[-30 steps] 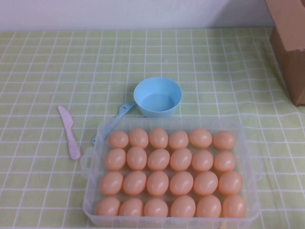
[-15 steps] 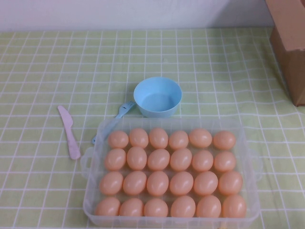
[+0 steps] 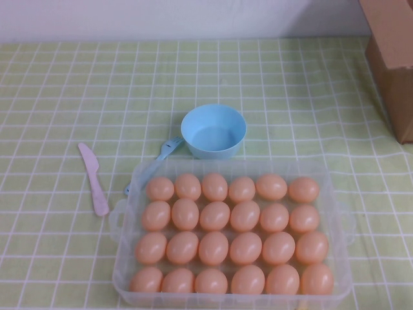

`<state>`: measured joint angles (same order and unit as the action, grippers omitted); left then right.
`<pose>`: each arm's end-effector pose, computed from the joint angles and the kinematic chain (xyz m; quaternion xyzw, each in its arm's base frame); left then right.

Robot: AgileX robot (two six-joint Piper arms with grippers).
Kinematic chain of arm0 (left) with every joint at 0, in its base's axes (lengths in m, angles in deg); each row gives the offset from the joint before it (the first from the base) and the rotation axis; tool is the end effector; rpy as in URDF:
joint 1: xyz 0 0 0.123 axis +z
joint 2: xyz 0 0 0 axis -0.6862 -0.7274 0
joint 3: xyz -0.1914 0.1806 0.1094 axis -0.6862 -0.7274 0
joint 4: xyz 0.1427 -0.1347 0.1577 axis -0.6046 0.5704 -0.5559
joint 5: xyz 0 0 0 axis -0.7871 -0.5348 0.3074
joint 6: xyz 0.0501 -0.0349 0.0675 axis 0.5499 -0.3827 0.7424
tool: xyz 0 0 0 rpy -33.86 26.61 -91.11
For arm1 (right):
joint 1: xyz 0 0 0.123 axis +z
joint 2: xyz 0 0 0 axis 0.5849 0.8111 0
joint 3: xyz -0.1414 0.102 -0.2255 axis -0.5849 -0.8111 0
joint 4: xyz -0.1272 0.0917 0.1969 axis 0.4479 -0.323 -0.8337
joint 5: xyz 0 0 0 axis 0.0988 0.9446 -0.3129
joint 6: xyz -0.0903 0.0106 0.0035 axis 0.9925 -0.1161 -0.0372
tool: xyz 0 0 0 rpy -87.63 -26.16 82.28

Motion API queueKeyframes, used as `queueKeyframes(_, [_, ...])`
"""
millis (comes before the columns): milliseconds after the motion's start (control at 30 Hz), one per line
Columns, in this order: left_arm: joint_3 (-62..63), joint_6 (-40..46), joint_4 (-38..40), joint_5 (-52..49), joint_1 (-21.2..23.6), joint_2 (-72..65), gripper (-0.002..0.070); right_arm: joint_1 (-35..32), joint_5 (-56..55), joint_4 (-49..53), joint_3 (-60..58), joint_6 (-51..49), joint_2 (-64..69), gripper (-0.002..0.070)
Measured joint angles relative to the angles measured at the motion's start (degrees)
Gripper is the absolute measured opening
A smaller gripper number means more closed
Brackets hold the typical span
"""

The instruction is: Take an egg out of the egg box

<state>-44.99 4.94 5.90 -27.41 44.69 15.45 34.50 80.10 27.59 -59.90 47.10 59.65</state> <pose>0.0559 -0.0074 0.1887 -0.2508 0.7014 -0.2695 0.6104 0.0530 0.0027 0.1723 0.0308 0.8025 0.0363 0.5948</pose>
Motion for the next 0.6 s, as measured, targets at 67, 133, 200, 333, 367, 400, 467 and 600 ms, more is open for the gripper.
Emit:
queueKeyframes(67, [0.0,-0.5,1.7,3.0,0.0,0.0,-0.0005,0.0,0.0,0.0,0.0,0.0,0.0,-0.0017])
queueKeyframes(133, [0.0,-0.5,2.7,5.3,0.0,0.0,-0.0005,0.0,0.0,0.0,0.0,0.0,0.0,-0.0017])
queueKeyframes(200, [0.0,-0.4,3.3,6.6,0.0,0.0,-0.0005,0.0,0.0,0.0,0.0,0.0,0.0,-0.0017])
queueKeyframes(333, [0.0,-0.1,3.4,6.9,0.0,0.0,-0.0005,0.0,0.0,0.0,0.0,0.0,0.0,-0.0017])
queueKeyframes(367, [0.0,-0.1,3.4,5.8,0.0,0.0,-0.0005,0.0,0.0,0.0,0.0,0.0,0.0,-0.0017])
queueKeyframes(400, [0.0,0.0,3.4,3.6,0.0,0.0,-0.0005,0.0,0.0,0.0,0.0,0.0,0.0,-0.0017])
queueKeyframes(467, [0.3,0.8,3.4,-2.6,-0.5,0.0,-0.0005,0.0,0.0,0.0,0.0,0.0,0.0,-0.0017])
queueKeyframes(600, [7.0,10.1,4.0,-13.0,-2.9,-1.7,-0.0005,0.0,0.0,0.0,0.0,0.0,0.0,-0.0017])
